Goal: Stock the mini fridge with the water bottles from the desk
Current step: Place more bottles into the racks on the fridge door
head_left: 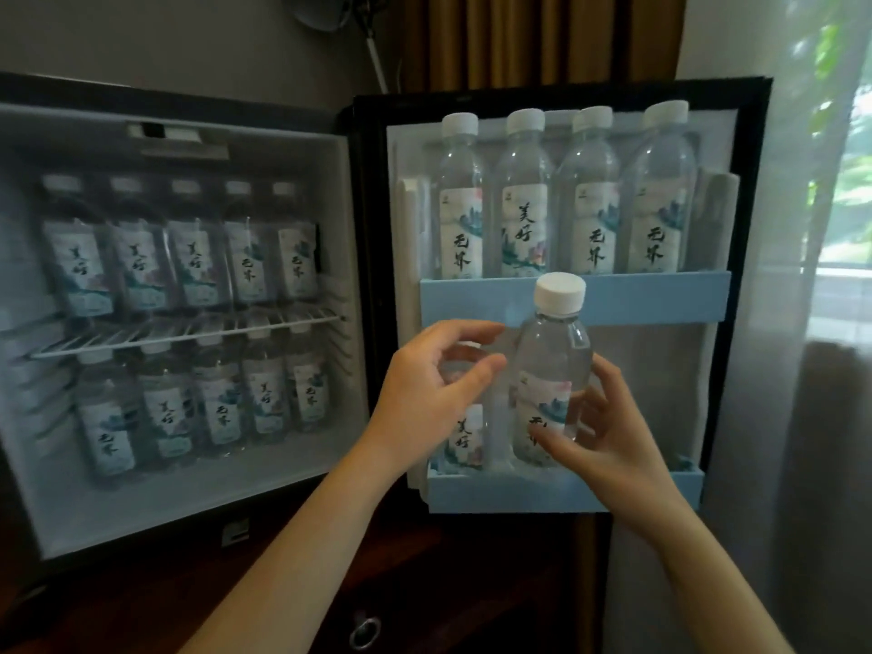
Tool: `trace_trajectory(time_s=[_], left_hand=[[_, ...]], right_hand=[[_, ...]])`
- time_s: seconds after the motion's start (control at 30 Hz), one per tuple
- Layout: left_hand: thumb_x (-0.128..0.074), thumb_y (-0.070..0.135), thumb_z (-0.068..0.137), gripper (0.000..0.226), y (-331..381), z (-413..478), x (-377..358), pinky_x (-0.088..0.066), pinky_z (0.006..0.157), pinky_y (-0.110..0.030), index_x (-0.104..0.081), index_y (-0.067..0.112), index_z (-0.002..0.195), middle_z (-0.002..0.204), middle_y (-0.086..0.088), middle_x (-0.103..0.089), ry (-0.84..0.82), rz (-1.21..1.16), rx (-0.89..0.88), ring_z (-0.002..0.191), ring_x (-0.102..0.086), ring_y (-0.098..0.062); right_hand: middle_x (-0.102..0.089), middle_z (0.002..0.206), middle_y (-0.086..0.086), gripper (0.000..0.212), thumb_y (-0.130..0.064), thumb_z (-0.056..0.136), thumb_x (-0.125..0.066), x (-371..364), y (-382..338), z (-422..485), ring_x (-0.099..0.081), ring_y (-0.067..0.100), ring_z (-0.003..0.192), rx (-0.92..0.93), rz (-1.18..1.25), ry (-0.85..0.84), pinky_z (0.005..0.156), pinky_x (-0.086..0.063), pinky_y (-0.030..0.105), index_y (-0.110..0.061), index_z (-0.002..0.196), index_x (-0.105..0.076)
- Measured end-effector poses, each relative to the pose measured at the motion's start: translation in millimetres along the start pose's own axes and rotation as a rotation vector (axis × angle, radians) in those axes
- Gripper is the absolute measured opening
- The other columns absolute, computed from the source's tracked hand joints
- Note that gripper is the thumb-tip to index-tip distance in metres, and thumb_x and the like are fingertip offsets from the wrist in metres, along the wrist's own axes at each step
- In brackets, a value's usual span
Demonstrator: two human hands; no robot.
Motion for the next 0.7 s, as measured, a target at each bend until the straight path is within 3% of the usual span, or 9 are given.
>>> trace_trajectory(time_s=[0.1, 0.23, 0.37, 0.57, 0.7], left_hand=[[-0.063, 0.011, 0.086, 0.024, -3.2, 7.7, -6.5, -0.051, 0.074, -0.014, -0.062, 0.035, 0.092, 0.096, 0.013, -0.063, 0.091, 0.076, -0.071, 0.087, -0.062, 0.0], [-0.064, 0.005, 0.085, 0.017, -17.0, 11.8, -9.5, -0.047, 0.068, -0.009, -0.066, 0.022, 0.088, 0.091, 0.011, -0.059, 0.189, 0.186, -0.152, 0.08, -0.06, -0.005], [-0.064, 0.002, 0.084, 0.013, -29.7, 7.3, -7.3, -0.047, 0.068, -0.009, -0.07, 0.012, 0.09, 0.092, 0.013, -0.057, 0.177, 0.25, -0.187, 0.084, -0.059, -0.005], [-0.058, 0.013, 0.083, 0.015, -40.8, 6.6, 1.4, -0.05, 0.079, -0.026, -0.069, 0.015, 0.092, 0.089, 0.014, -0.056, 0.25, 0.384, -0.227, 0.091, -0.058, -0.012], [-0.057, 0.009, 0.083, 0.017, -46.1, 4.2, 0.4, -0.044, 0.084, -0.012, -0.068, 0.01, 0.096, 0.096, 0.007, -0.058, 0.291, 0.422, -0.255, 0.093, -0.056, -0.005]], right_hand=[[-0.064, 0.11, -0.013, 0.068, -0.022, 0.068, -0.072, 11.6, 9.1, 6.4, -0.063, 0.012, 0.105, 0.0, -0.039, 0.007, 0.09, -0.051, 0.034, -0.038, 0.126, -0.039], [-0.064, 0.106, -0.012, 0.061, -0.012, 0.073, -0.075, 12.0, 26.7, 12.8, -0.061, 0.004, 0.103, -0.061, -0.095, 0.004, 0.095, -0.049, 0.034, -0.032, 0.121, -0.043], [-0.062, 0.113, -0.006, 0.068, -0.023, 0.066, -0.078, 2.3, 41.2, 13.6, -0.062, 0.006, 0.103, -0.128, -0.132, -0.044, 0.098, -0.049, 0.033, -0.023, 0.124, -0.042], [-0.066, 0.113, -0.003, 0.058, -0.016, 0.075, -0.077, -0.8, 52.6, 13.1, -0.064, 0.008, 0.102, -0.13, -0.185, -0.119, 0.091, -0.05, 0.027, -0.027, 0.12, -0.041], [-0.063, 0.108, -0.015, 0.057, -0.02, 0.079, -0.073, -2.6, 54.6, 14.1, -0.063, -0.002, 0.097, -0.169, -0.316, -0.2, 0.085, -0.05, 0.018, -0.035, 0.12, -0.035]])
Point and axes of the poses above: each hand's wrist, its own z-axis towards the middle knuckle, its own x-axis out of the back of the hand, y = z × x, the point moved 2 cm from there along z, towards the middle knuckle
